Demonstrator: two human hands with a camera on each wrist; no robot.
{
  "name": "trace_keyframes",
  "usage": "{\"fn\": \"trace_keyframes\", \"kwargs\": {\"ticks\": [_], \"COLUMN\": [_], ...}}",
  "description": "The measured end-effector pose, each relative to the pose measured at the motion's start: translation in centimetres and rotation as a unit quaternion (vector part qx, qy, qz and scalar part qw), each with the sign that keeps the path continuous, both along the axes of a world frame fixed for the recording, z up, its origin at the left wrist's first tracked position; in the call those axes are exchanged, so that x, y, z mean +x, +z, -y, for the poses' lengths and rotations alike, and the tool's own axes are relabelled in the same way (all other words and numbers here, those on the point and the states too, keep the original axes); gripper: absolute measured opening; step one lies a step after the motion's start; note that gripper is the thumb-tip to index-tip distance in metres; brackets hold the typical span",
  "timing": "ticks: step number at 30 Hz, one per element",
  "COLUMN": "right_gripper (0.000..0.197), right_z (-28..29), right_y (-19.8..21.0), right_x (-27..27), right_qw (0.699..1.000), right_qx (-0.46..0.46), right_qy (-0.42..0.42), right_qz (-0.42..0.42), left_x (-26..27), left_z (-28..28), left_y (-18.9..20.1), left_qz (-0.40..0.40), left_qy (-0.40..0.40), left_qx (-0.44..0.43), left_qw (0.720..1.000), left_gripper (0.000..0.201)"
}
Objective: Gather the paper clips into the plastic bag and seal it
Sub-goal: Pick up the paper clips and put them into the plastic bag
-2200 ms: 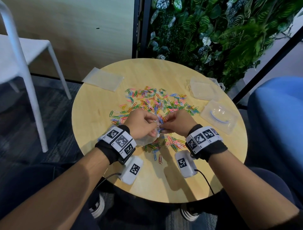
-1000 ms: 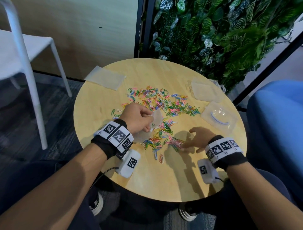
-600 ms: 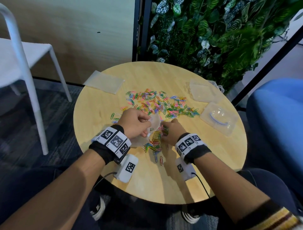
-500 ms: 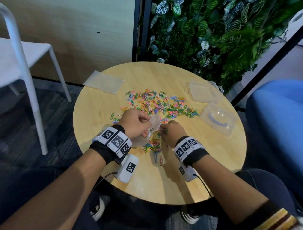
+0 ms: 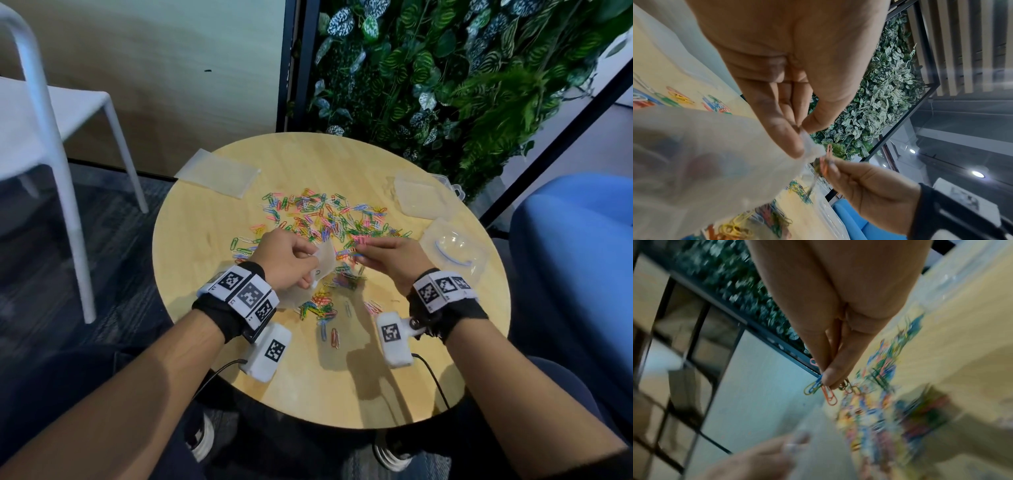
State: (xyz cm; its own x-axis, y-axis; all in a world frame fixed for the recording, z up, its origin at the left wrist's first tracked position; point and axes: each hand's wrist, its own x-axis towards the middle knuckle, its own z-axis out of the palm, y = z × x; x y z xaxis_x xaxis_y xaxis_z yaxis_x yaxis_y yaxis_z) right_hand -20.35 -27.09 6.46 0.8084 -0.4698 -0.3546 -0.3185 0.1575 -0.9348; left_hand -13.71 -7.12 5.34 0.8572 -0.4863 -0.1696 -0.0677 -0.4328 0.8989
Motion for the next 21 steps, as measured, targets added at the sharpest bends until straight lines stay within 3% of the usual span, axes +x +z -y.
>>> {"fn": "trace_keyframes", "kwargs": {"ticks": [2,5,9,12,14,19,21], "right_gripper": [0.018,0.012,0.011,0.013,0.014,0.005,0.022], "right_z": [-1.2,-3.0,-4.5,-4.6,-4.7,-5.0,-5.0], "right_y": [1.0,1.0,-0.7,-1.6,-1.4,0.1,0.2], "right_x": [0.0,0.2,0.6,1.0,1.4,1.5,1.5], "right_qw": [0.996,0.994,0.998,0.984,0.955,0.837,0.789], "right_qx": [0.085,0.097,-0.025,-0.114,-0.224,-0.462,-0.522], "right_qy": [0.012,0.032,0.064,0.113,0.163,0.260,0.285], "right_qz": [0.034,0.038,0.004,-0.075,-0.109,-0.138,-0.154], "left_x": [0.0,-0.3,-0.3,-0.3,-0.4,-0.6,-0.7], "left_z": [0.2,0.4,0.4,0.3,0.4,0.7,0.8], "left_y": [0.0,0.0,-0.4,-0.5,-0.4,-0.2,-0.1], "left_qz": [-0.002,0.005,0.008,0.015,0.015,-0.001,-0.015], "left_qy": [-0.003,-0.003,0.013,0.003,-0.009,-0.030,-0.041], "left_qx": [-0.004,-0.019,-0.024,-0.015,-0.014,-0.017,-0.024], "left_qw": [1.000,1.000,1.000,1.000,1.000,0.999,0.999], "left_gripper": [0.020,0.018,0.019,0.016,0.015,0.016,0.019]}}
